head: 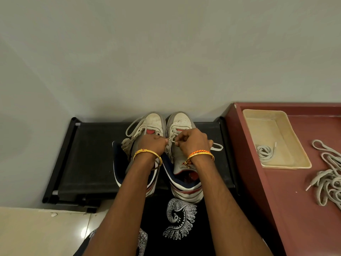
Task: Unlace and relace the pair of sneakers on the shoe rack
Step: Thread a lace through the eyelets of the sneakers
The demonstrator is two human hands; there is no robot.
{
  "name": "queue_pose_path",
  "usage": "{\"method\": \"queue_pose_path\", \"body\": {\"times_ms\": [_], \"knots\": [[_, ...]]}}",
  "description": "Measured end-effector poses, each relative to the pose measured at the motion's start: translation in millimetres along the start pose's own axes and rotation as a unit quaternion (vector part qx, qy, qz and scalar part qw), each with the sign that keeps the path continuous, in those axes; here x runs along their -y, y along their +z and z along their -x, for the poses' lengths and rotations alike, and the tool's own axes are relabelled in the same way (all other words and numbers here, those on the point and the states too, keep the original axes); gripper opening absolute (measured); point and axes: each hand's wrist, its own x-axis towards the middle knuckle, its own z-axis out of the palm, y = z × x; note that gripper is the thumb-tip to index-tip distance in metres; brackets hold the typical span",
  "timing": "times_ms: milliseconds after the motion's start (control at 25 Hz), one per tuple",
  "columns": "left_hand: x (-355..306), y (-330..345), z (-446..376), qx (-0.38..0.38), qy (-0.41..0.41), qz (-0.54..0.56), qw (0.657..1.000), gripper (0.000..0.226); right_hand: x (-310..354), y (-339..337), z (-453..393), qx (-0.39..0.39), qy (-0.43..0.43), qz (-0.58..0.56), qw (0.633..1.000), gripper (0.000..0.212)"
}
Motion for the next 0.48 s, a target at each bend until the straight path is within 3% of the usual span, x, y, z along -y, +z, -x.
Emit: {"method": "queue_pose_path", "body": {"times_ms": [480], "knots": [[4.4,0.1,-4.8,0.017,0.000,0.033,0.999,0.026,1.4,3.4,0.9,0.007,0.024,-0.003,1.000,0.009]]}}
